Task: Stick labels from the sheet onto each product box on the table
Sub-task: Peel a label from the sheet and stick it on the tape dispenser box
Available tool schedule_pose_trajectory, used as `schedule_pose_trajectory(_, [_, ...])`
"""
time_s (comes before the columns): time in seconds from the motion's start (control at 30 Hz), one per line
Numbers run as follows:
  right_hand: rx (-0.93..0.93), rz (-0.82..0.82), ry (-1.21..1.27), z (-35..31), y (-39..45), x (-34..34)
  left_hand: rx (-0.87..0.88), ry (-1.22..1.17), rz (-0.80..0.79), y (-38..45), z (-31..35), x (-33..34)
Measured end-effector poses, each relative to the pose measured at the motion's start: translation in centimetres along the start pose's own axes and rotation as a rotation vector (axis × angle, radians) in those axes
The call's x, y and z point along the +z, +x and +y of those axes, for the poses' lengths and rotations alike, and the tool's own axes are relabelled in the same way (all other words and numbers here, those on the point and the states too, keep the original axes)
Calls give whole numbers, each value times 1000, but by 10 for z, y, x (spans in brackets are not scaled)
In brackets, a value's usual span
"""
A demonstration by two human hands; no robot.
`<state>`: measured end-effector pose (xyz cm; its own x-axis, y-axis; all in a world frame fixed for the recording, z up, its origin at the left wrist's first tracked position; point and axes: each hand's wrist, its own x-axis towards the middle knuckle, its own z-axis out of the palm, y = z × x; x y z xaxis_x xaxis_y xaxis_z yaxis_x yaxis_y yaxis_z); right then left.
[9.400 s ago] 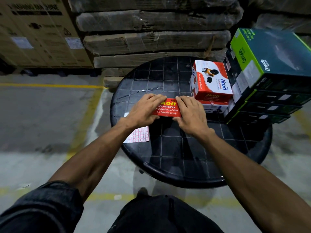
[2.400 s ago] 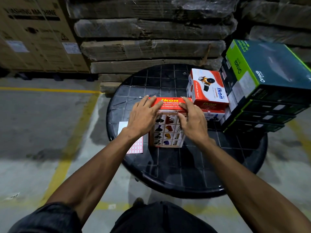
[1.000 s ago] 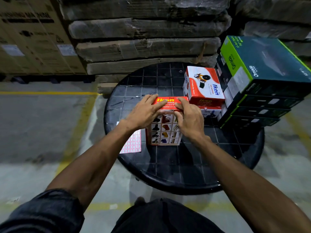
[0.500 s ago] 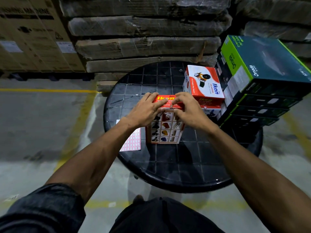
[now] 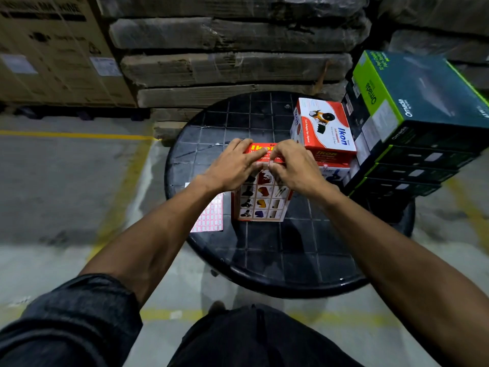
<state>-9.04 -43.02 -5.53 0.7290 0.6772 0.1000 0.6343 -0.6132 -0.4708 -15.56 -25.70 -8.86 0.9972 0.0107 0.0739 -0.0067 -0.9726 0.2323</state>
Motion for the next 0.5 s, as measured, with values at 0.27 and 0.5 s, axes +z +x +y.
schedule_pose_trajectory(0.27, [-4, 42, 7, -3, 1, 3, -4, 11, 2, 1, 0, -2])
schedule_pose_trajectory(0.5, [-11, 49, -21, -2, 3, 7, -9, 2, -8, 1, 1, -3])
